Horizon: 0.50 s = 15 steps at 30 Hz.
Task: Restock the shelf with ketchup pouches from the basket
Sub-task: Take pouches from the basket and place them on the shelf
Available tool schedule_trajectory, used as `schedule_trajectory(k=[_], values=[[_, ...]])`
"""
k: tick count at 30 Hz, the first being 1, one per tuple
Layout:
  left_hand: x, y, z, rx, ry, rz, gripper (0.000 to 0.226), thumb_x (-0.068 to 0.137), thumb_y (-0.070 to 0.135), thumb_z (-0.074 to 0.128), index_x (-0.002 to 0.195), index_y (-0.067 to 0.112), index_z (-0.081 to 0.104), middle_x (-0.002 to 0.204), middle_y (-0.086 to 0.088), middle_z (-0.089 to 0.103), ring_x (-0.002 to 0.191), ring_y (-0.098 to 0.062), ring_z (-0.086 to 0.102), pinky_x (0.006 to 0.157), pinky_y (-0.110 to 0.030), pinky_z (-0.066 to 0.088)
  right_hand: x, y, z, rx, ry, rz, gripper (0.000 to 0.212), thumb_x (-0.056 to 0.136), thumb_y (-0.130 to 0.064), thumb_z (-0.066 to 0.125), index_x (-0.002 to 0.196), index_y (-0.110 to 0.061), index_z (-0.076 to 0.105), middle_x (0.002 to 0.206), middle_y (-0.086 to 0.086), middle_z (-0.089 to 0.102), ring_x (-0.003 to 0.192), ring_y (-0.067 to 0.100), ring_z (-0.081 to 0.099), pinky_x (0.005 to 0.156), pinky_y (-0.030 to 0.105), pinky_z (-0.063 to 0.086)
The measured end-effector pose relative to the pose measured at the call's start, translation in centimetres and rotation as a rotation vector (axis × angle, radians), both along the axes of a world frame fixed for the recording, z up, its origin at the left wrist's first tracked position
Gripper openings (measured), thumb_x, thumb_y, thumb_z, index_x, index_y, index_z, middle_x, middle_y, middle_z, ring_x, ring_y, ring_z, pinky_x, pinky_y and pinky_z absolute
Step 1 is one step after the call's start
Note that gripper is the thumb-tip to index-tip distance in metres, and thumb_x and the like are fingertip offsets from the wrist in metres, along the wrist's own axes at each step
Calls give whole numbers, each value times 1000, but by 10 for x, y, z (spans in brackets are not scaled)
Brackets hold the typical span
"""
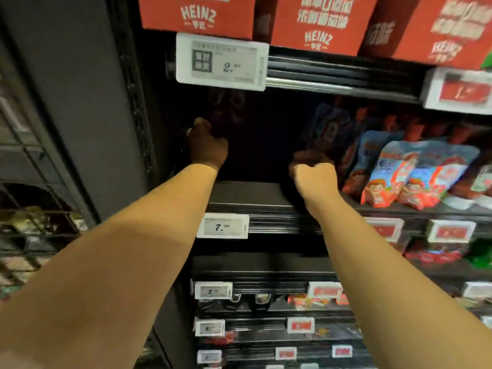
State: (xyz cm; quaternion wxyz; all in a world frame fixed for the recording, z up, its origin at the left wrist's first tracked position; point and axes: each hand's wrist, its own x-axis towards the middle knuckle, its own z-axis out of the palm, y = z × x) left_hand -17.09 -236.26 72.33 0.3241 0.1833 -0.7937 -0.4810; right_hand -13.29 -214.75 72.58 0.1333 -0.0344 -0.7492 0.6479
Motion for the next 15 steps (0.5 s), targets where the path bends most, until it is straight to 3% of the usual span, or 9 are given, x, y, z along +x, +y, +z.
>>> schedule_trajectory(k=[2, 5, 10, 13, 15], values=[[12, 2, -2, -72, -84, -23, 32, 83, 12, 65, 115, 9, 63, 124, -17, 63, 116, -31, 59, 90, -21, 41, 24, 19, 0, 111, -9, 88, 16, 79, -12, 69, 87, -24, 62, 83, -1, 68, 77, 22, 65, 69, 35, 56], [45, 8, -2, -90, -128, -85, 34, 86, 13, 68, 120, 11, 64, 125, -12, 65, 117, -29, 60, 98, -27, 47, 61, 52, 6, 87, 43, 289, 21, 85, -5, 66, 95, -23, 66, 94, 5, 71, 90, 23, 71, 84, 46, 61], [175, 22, -14, -156, 13, -179, 24, 82, 21, 70, 99, 38, 68, 96, 17, 71, 91, -2, 69, 82, -17, 53, 126, 139, -15, -5, 67, 714, 23, 83, -13, 71, 101, -28, 71, 104, 8, 72, 101, 25, 71, 79, 30, 59], [271, 42, -59, -205, 91, -189, 27, 83, 12, 72, 99, 33, 66, 96, 13, 72, 91, -8, 71, 81, -19, 54, 143, 198, -70, -19, -67, 838, 26, 86, -5, 69, 104, -25, 71, 99, 9, 71, 94, 19, 71, 78, 26, 57], [324, 60, -113, -160, -1, -158, 30, 83, 7, 72, 96, 33, 64, 90, 13, 71, 84, -7, 69, 77, -21, 53, 157, 225, -125, 21, -203, 870, 29, 88, 6, 65, 103, -18, 68, 91, 4, 68, 88, 12, 65, 79, 22, 56]])
